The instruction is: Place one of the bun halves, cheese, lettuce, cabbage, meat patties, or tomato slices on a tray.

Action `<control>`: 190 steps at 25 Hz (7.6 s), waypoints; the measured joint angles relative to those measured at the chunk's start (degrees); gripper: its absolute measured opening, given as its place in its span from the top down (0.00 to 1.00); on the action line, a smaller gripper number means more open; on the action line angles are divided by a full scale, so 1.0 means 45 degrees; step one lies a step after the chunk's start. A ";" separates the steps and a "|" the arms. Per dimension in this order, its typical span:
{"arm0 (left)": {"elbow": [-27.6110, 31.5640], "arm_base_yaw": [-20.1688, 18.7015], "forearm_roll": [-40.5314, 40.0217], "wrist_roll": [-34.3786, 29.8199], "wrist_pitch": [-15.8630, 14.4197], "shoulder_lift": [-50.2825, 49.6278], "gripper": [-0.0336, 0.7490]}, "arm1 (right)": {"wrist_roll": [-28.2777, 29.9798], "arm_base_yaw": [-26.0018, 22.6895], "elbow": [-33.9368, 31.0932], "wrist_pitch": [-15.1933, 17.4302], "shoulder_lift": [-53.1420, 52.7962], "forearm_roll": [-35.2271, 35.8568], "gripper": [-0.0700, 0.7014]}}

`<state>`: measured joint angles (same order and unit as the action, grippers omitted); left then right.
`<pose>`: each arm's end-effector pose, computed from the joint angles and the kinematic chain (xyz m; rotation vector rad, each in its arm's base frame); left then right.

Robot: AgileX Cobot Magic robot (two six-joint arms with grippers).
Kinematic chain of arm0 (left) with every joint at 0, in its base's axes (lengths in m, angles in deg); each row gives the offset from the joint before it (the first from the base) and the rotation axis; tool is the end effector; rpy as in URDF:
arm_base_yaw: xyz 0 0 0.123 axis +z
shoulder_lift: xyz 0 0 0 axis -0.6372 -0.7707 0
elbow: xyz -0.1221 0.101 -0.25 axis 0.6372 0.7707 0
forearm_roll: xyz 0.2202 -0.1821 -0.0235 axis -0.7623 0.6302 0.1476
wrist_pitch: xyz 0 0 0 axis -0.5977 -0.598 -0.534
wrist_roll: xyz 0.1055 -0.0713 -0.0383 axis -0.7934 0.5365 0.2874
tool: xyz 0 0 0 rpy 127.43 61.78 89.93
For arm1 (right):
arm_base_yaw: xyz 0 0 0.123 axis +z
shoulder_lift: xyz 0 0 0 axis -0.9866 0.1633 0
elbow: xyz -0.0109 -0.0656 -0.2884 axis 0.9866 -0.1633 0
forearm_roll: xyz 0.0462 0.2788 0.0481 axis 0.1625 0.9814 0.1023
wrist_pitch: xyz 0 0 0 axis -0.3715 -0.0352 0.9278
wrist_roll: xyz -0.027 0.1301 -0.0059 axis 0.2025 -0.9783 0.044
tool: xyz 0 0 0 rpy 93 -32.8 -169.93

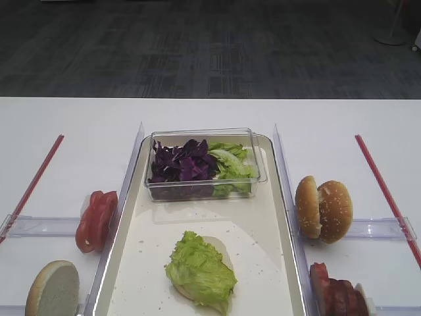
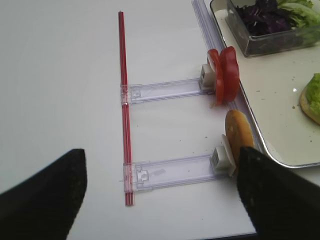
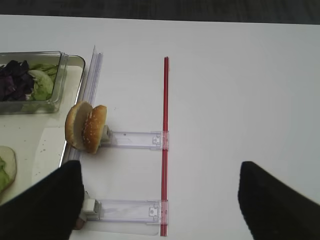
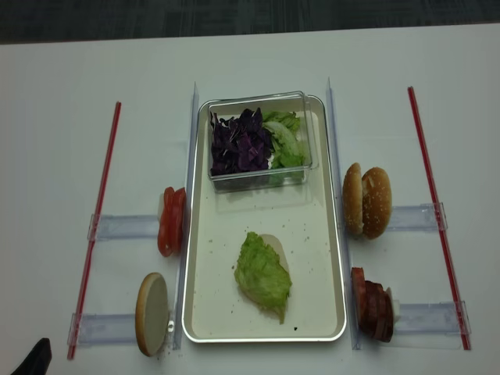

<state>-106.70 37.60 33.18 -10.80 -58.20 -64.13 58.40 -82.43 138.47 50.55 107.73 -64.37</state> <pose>0.0424 -0.0026 0.2582 0.0385 2.1629 -0.0307 0.0706 0.0077 0.3809 -0.0544 2.2066 0.0407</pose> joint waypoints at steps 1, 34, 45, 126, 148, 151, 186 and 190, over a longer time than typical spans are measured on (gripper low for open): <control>0.0000 0.0000 0.0000 0.0000 0.0000 0.0000 0.24 | 0.0025 0.0000 -0.0318 0.0015 -0.0359 0.0000 0.08; 0.0000 0.0000 0.0000 0.0000 0.0000 0.0000 0.24 | -0.0547 -0.0009 -0.5551 -0.0755 -0.3001 -0.0627 0.08; 0.0000 0.0000 0.0000 0.0000 0.0000 0.0000 0.24 | -0.0556 -0.0009 -0.5569 -0.0755 -0.3115 -0.0485 0.08; 0.0000 0.0000 0.0000 0.0000 0.0000 0.0000 0.24 | -0.0842 -0.0009 -0.6090 -0.1902 -0.5351 -0.0789 0.55; 0.0000 0.0000 0.0000 0.0000 0.0000 0.0000 0.24 | -0.0842 -0.0009 -0.6090 -0.1902 -0.5351 -0.0802 0.85; 0.0000 0.0000 0.0000 0.0000 0.0000 0.0000 0.24 | -0.0909 -0.0009 -0.6090 -0.1902 -0.5351 -0.0802 0.86; 0.0000 0.0000 0.0000 0.0000 0.0000 0.0000 0.24 | -0.0842 -0.0009 -0.6090 -0.1902 -0.5351 -0.0821 0.86; 0.0000 0.0000 0.0000 0.0000 0.0000 0.0000 0.24 | -0.0842 -0.0009 -0.6090 -0.1902 -0.5351 -0.0821 0.86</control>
<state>-106.70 37.60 33.18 -10.80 -58.20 -64.13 54.61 -82.47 111.06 42.00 83.65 -68.07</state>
